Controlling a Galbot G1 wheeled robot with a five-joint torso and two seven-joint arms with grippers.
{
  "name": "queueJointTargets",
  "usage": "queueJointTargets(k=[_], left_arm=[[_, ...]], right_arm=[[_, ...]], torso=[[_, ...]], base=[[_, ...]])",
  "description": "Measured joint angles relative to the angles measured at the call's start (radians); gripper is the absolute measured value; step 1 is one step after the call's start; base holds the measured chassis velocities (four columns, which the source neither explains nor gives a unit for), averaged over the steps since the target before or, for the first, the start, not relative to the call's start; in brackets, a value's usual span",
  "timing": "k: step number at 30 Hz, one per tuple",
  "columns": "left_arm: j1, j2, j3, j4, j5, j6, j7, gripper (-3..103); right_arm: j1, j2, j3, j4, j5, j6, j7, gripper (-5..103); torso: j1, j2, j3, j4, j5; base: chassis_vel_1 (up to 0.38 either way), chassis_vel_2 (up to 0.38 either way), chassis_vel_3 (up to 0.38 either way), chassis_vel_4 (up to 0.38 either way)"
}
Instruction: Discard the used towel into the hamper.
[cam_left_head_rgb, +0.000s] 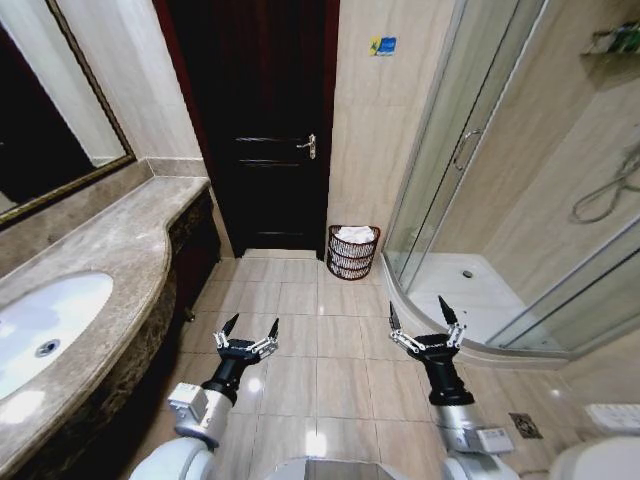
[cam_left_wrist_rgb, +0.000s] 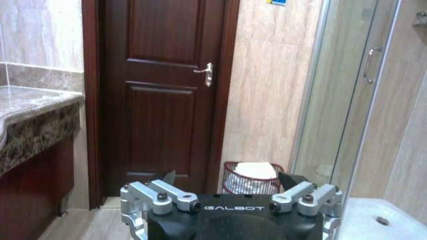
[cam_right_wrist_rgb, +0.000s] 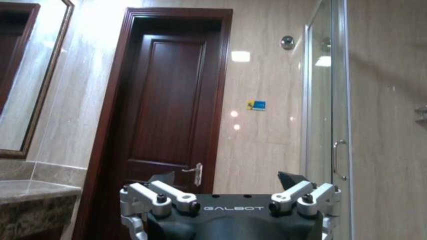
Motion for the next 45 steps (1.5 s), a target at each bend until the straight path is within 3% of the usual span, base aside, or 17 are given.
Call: queueJointTargets(k=[45], left_arm=[[0.000, 0.000, 0.000, 0.000, 0.000, 0.000, 0.000, 100]], right_arm=[[0.000, 0.000, 0.000, 0.000, 0.000, 0.000, 0.000, 100]], torso=[[0.000, 0.000, 0.000, 0.0000, 0.0000]], base=[[0.000, 0.000, 0.000, 0.000]])
